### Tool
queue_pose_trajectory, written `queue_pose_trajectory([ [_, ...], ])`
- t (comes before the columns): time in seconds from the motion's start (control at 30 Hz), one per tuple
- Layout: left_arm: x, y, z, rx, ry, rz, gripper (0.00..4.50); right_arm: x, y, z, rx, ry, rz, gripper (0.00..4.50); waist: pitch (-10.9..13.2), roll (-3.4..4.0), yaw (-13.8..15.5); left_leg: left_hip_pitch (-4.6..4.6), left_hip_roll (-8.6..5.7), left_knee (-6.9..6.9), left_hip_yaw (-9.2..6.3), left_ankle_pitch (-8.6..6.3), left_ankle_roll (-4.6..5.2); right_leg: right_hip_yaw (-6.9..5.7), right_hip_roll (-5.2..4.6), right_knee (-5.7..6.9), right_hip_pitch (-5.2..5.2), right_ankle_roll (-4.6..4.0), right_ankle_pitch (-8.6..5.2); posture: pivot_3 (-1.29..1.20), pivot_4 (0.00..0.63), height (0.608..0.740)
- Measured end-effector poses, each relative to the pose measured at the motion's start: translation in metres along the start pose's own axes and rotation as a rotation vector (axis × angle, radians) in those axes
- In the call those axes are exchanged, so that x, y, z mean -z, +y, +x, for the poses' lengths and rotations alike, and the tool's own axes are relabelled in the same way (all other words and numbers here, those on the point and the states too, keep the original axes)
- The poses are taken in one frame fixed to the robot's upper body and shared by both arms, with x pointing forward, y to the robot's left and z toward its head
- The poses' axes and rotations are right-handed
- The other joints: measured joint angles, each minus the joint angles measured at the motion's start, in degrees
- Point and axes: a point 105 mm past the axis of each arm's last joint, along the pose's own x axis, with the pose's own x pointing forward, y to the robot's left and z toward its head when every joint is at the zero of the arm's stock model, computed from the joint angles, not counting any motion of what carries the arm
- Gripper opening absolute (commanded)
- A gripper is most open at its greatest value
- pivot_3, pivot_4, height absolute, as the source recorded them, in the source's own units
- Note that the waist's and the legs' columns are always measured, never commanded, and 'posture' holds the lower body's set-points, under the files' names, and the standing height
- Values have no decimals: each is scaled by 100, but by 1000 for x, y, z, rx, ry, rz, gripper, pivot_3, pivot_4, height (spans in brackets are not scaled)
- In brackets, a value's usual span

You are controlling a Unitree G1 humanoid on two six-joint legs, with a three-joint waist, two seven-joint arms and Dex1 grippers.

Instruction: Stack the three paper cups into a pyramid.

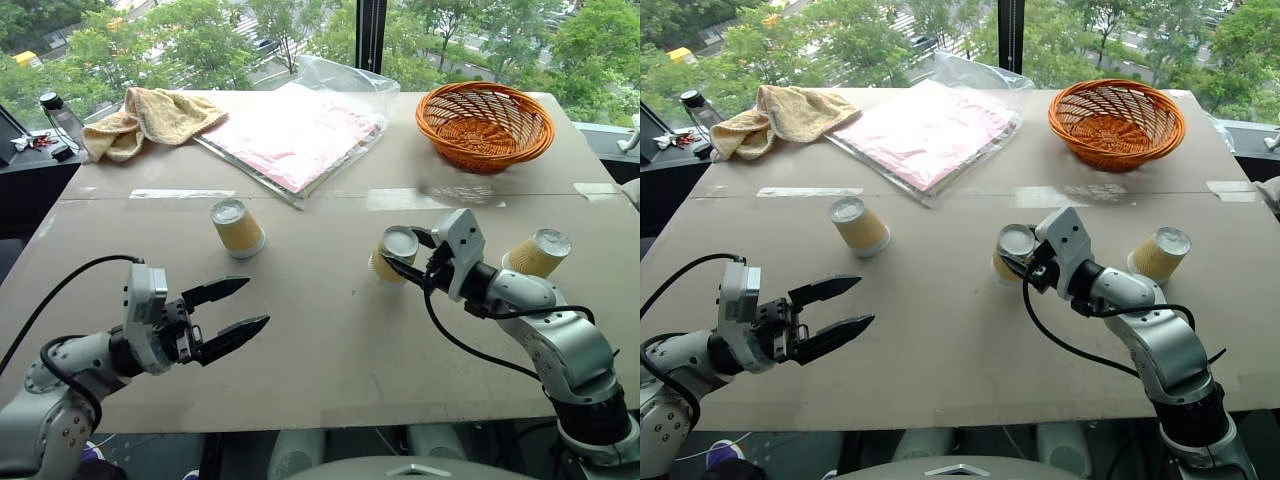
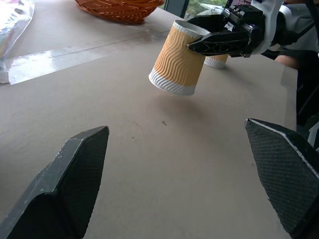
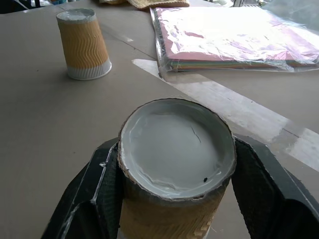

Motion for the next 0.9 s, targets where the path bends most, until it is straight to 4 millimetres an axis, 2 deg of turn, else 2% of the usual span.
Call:
queue_pose_trajectory([
  [0.07,1,0,-1,-3,1,-3,4500,3,-2,3,13,13,-17,2325,0,0,1,-1,0,0,0,0,0,0,0,0,0,0,0,0,150,740],
  [0.1,1,0,-1,-3,2,-6,4500,6,-3,3,19,25,-23,2814,0,0,3,-2,0,0,0,0,0,0,0,-1,0,0,1,0,150,740],
  [0.13,2,0,-1,-4,3,-7,4500,9,-5,4,24,39,-27,2814,0,0,4,-2,0,0,0,0,0,0,0,-1,0,0,1,0,150,740],
  [0.17,2,0,-1,-5,4,-8,4500,11,-6,4,27,47,-27,3407,0,0,10,-3,0,0,0,0,0,0,0,-1,-1,1,1,0,150,740],
  [0.2,2,0,-2,-6,4,-10,4500,13,-7,4,31,58,-25,3592,0,0,15,-4,0,-1,0,0,0,0,0,-1,-1,1,1,0,150,740],
  [0.27,4,2,-7,-28,9,-14,4500,16,-10,3,20,70,-37,4445,1,1,5,-4,0,-3,0,0,0,0,0,-2,-3,2,1,0,150,740],
  [0.37,2,9,-9,-95,-18,-24,4500,12,-12,-1,21,47,-46,4445,1,1,10,-3,0,-3,-1,0,0,0,0,-1,-3,2,1,0,150,740],
  [0.5,-1,46,-18,-322,-50,-21,4500,-13,-13,-28,11,-74,-98,4445,-2,-7,60,-5,-1,-2,-8,0,0,-9,0,-1,3,9,5,0,150,740],
  [0.6,-3,66,-19,-397,-43,-7,4500,-20,-6,-46,-46,-123,-107,4445,-3,-14,43,-4,-2,-1,-7,0,0,-8,0,-1,3,14,8,0,150,740],
  [0.67,-15,91,-13,-462,-67,-1,4500,-26,2,-61,-103,-139,-126,4445,-3,-15,56,-3,-2,1,-15,0,0,-15,1,3,5,15,8,0,150,740],
  [0.77,-26,110,-3,-495,-59,23,4500,-33,9,-73,-147,-157,-152,4445,-6,-21,15,2,-1,4,-13,0,0,-14,3,2,10,18,10,0,150,740],
  [0.9,-22,118,16,-461,3,43,4500,-37,14,-83,-155,-169,-145,4445,-6,-21,1,-1,-1,0,-12,0,0,-12,3,2,8,22,12,0,150,740],
])
